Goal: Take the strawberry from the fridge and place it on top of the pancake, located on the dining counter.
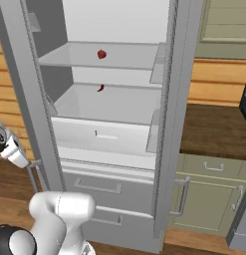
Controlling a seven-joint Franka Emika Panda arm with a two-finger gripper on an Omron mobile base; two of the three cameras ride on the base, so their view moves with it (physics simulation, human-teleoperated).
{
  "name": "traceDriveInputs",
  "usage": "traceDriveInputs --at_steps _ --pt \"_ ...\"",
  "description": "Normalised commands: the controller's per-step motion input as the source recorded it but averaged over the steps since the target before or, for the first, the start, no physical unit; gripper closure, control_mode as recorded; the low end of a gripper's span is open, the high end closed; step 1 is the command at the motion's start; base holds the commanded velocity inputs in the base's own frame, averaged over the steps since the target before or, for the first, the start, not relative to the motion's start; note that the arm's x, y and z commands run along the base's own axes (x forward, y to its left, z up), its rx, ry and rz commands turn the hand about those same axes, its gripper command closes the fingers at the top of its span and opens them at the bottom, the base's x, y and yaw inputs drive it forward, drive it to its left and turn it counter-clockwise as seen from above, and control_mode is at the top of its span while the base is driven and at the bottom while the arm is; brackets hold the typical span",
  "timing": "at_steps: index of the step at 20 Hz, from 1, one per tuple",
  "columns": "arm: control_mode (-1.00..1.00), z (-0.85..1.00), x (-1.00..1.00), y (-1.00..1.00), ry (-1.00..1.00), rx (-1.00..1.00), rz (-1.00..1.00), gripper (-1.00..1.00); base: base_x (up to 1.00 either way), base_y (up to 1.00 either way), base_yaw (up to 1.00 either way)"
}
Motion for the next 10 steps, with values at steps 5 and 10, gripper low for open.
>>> traceDriveInputs --at_steps 5,10 --pt "-1.0 0.65 -0.48 0.0 0.0 0.14 0.04 -1.0 0.0 0.0 0.0" --pt "-1.0 0.98 -0.71 0.0 0.0 0.08 0.11 -1.0 0.0 0.0 0.0"
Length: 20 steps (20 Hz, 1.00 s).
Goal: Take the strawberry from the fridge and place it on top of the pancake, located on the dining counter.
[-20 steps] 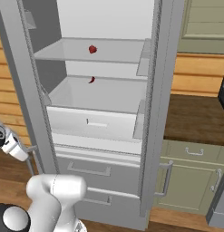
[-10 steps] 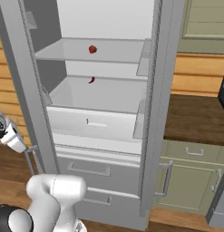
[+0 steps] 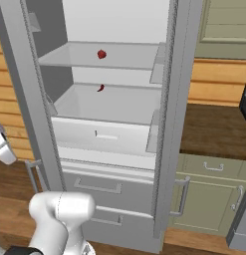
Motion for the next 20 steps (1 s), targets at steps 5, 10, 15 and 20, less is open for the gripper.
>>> traceDriveInputs --at_steps 5,10,15,20 --pt "-1.0 0.84 -0.67 -0.08 -0.05 0.21 0.11 -1.0 0.0 0.0 0.0" --pt "-1.0 0.74 -0.5 -0.28 -0.07 0.38 0.06 -1.0 0.0 0.0 0.0" --pt "-1.0 0.56 -0.27 -0.47 -0.04 0.43 0.06 -1.0 0.0 0.0 0.0" --pt "-1.0 0.65 -0.07 -0.66 -0.02 0.44 0.04 -1.0 0.0 0.0 0.0"
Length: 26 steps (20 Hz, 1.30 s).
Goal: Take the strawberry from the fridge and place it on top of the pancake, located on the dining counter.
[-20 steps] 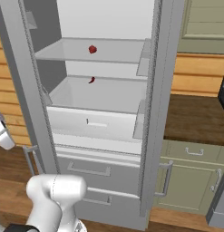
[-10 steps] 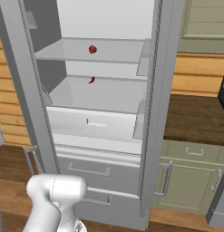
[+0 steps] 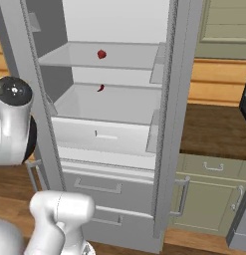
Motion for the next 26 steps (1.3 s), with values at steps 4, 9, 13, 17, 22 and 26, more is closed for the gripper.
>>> traceDriveInputs --at_steps 4,9,13,17,22,26 --pt "-1.0 0.45 0.0 -0.6 0.0 0.37 0.01 -1.0 0.0 0.0 0.0" --pt "-1.0 0.26 0.28 -0.47 0.02 0.33 0.0 -1.0 0.0 0.0 0.0" --pt "-1.0 0.0 0.72 -0.34 0.02 0.16 0.0 -1.0 0.0 0.0 0.0" --pt "-1.0 -0.13 0.91 -0.09 0.07 0.03 0.0 -1.0 0.0 0.0 0.0" --pt "-1.0 -0.18 0.94 0.0 0.07 0.0 0.03 -1.0 0.0 0.0 0.0" --pt "-1.0 -0.2 0.82 0.06 0.01 0.0 0.11 -1.0 0.0 0.0 0.0"
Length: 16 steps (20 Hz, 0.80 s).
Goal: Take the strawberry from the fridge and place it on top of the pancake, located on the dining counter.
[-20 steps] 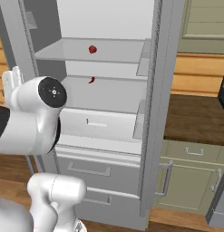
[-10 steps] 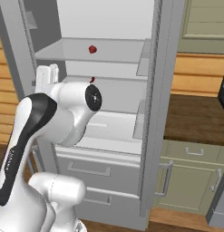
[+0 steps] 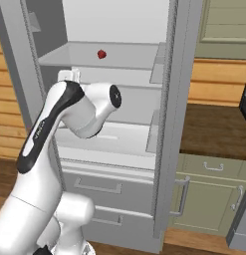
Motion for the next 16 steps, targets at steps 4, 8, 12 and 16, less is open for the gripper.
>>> traceDriveInputs --at_steps 4,8,12,16 --pt "-1.0 -0.41 0.69 0.04 0.0 0.0 0.18 -1.0 0.0 0.0 0.0" --pt "-1.0 -0.48 0.36 0.16 -0.06 0.0 0.21 -1.0 0.0 0.0 0.0" --pt "-1.0 -0.25 0.18 0.32 -0.16 0.04 0.23 -1.0 0.0 0.0 0.0" --pt "-1.0 -0.15 0.11 0.29 -0.17 0.03 0.18 -1.0 0.0 0.0 0.0"
